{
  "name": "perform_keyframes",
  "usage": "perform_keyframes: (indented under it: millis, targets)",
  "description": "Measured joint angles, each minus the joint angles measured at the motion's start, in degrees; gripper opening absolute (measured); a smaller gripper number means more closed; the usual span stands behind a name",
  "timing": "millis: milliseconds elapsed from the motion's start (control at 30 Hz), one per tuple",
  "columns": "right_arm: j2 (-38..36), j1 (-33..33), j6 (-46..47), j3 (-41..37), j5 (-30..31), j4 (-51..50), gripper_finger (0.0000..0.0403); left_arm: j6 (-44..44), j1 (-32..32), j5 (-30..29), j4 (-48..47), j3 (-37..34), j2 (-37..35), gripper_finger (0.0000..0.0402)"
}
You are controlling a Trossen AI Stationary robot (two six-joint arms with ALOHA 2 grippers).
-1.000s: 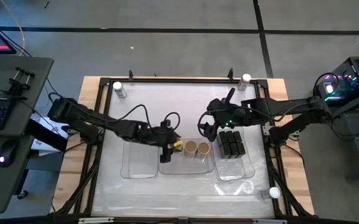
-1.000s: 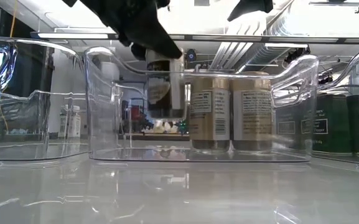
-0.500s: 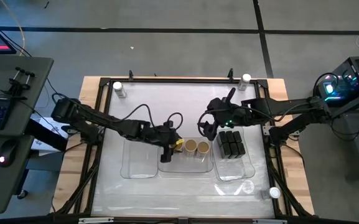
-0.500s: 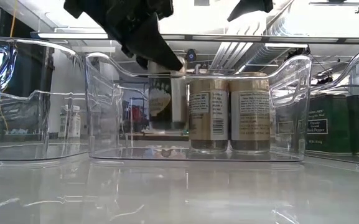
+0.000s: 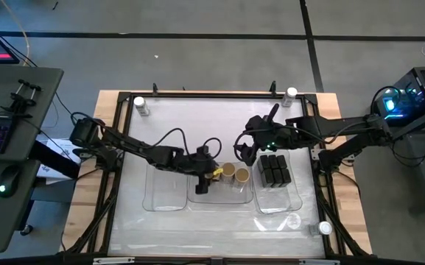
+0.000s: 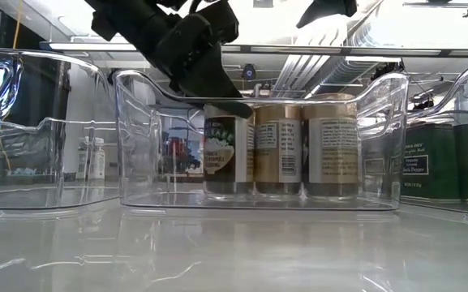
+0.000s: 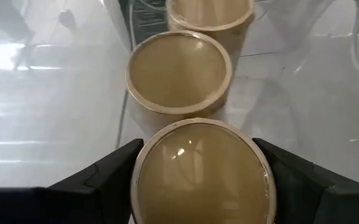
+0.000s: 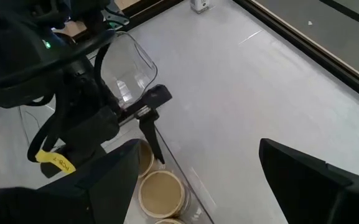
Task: Sort spices by type
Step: Put the golden seasoning bottle into the middle transparent bin aligned with the other golden seasoning bottles, then put the white seasoning bottle into the left transparent bin
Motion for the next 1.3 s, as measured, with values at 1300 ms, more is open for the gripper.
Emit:
perform_keyframes:
  millis: [1300]
  targets:
    - [0.0,0.0,-0.5,0.0,-0.4,1.4,0.0322,3.1,2.1,0.7,-3.7,0.0,-9.1,0.0321]
